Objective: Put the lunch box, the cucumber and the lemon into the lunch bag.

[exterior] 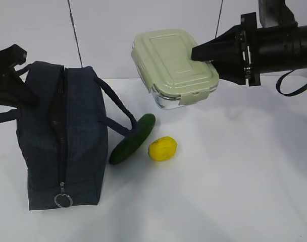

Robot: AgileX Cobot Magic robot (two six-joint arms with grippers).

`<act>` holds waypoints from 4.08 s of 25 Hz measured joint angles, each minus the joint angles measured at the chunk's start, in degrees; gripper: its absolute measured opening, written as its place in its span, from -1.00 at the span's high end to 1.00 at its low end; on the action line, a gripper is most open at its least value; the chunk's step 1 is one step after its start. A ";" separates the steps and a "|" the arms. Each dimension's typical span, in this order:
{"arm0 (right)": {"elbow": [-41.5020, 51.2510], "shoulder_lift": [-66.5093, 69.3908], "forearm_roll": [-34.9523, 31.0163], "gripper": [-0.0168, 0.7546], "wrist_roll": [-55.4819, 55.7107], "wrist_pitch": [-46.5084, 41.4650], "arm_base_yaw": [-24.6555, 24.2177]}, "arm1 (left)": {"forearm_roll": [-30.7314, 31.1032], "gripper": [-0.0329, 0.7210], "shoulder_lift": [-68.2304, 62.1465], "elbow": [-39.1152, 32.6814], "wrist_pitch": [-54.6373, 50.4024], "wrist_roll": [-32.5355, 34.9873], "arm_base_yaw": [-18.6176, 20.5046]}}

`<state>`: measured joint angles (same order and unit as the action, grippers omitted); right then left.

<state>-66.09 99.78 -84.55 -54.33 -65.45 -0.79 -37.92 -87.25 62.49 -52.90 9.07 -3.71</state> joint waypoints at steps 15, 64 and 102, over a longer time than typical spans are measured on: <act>0.02 -0.57 -10.11 0.04 -0.06 -0.10 14.10 | 0.48 0.91 -0.58 0.77 -2.39 0.21 -4.42; 0.12 9.14 -16.26 0.04 -3.72 19.09 20.98 | -11.76 0.91 -0.58 0.77 -1.19 7.40 -4.42; -6.90 15.70 -16.19 0.05 -4.34 19.46 29.39 | -25.82 0.91 -0.77 0.80 -2.42 14.43 -4.42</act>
<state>-72.99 115.48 -100.74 -58.67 -45.99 28.60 -63.75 -88.03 63.29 -55.32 23.51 -8.13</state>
